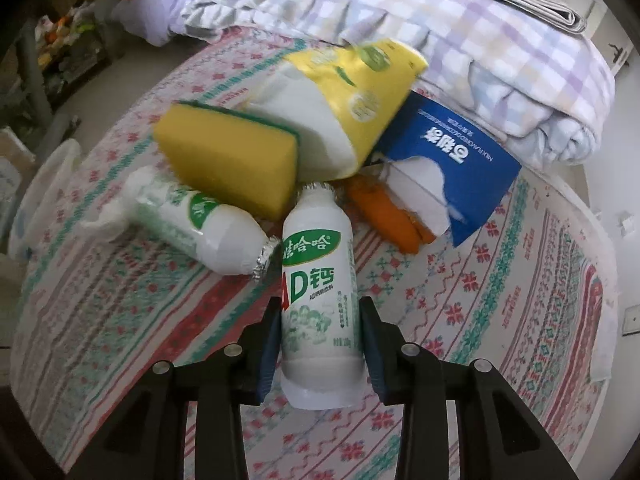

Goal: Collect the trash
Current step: 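Grasp the white AD milk bottle with the right tool while the left tool lifts the carton, then drop the milk carton into the wastebasket with the left tool while the right tool carries the bottle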

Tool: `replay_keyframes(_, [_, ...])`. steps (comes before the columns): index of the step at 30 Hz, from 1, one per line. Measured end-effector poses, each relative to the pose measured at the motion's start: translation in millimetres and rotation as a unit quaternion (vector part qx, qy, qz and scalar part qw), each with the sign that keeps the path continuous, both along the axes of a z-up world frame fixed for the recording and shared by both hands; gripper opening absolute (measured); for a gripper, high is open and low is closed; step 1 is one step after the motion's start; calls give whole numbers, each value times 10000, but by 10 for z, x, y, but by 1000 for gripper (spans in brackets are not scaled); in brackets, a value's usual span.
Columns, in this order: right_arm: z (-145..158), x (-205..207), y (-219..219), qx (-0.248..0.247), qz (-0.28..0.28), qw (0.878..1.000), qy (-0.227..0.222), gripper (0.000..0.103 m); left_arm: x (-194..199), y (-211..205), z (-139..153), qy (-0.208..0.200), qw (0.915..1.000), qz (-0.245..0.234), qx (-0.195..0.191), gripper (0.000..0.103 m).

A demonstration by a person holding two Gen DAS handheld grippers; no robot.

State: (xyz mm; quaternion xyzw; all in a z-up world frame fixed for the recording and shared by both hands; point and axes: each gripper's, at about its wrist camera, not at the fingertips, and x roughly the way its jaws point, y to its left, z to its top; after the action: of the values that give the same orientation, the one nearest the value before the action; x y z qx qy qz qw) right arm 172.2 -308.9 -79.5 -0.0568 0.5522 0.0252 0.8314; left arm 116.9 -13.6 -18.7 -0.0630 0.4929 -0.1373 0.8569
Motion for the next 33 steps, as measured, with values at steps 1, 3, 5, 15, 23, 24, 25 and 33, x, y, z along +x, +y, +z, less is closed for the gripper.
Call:
replay_keyframes(1, [25,-34,6,49,-1,10000,-19,38,-3,23,7,-9,10000,17,-6,40])
replay_keyframes(3, [83,-110,16,171,-21,9998,-72,38,-8,59,16,-18,10000,52,-22,40])
replay_keyframes(5, [145,-179,-15,331,-48,9994,-113,38,-18,90,24,-27,10000,76,-24,40])
replay_keyframes(15, [482,-518,-91,830,-238,9956,-354,38,-93,252,93,-118,9997,186,-108,39])
replay_keyframes(23, [762,-724,-55,1107,-196,9917,-629,38,-152,451,151,-236,9987,434,-151,40])
replay_keyframes(24, [794,-749,-26,1112,-164,9915,-662,38,-159,492,150,-246,9984,488,-143,40])
replay_keyframes(25, [812,-753,-1,1117,-141,9913,-682,38,-162,526,148,-250,9982,533,-139,40])
replay_keyframes(33, [986,-771,353,1579,236,9842,-761,38,-130,789,83,-222,9955,915,-54,40])
